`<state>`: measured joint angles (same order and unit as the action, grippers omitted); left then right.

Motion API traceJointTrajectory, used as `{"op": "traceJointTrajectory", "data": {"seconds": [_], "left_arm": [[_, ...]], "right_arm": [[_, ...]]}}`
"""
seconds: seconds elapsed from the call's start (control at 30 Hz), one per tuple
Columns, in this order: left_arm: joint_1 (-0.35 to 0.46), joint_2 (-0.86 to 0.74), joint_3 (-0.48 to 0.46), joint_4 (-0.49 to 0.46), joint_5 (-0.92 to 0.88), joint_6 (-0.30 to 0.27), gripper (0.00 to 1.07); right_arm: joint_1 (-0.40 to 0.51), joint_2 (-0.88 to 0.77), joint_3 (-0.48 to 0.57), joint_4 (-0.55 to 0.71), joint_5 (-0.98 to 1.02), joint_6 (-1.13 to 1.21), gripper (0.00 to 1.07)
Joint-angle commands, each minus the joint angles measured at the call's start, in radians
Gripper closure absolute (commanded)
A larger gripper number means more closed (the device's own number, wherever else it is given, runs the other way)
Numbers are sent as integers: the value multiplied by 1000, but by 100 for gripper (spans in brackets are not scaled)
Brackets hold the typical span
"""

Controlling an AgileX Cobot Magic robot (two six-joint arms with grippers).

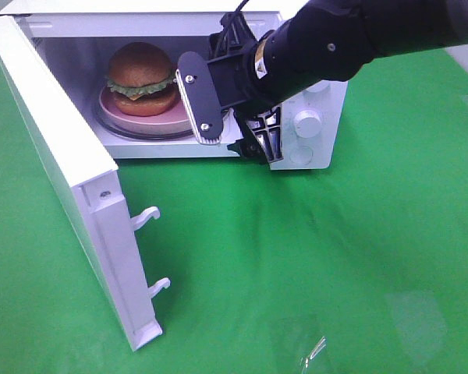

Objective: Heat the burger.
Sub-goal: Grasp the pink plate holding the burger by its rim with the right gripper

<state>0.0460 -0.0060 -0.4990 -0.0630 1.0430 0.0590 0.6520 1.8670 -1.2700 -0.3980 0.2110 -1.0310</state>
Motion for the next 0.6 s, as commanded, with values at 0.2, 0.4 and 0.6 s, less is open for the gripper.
{"op": "traceJointTrajectory", "data": {"seconds": [0.2, 0.4, 0.6], "left_arm": [[0, -18, 2, -7, -8, 2, 7], [0, -18, 2, -7, -8, 2, 7], [0, -18, 2, -7, -8, 2, 7]], "right_arm": [[2, 119, -104, 0, -10, 6, 13], [2, 181, -142, 23, -30, 5, 14], [2, 226, -192, 27, -30, 6, 15]]}}
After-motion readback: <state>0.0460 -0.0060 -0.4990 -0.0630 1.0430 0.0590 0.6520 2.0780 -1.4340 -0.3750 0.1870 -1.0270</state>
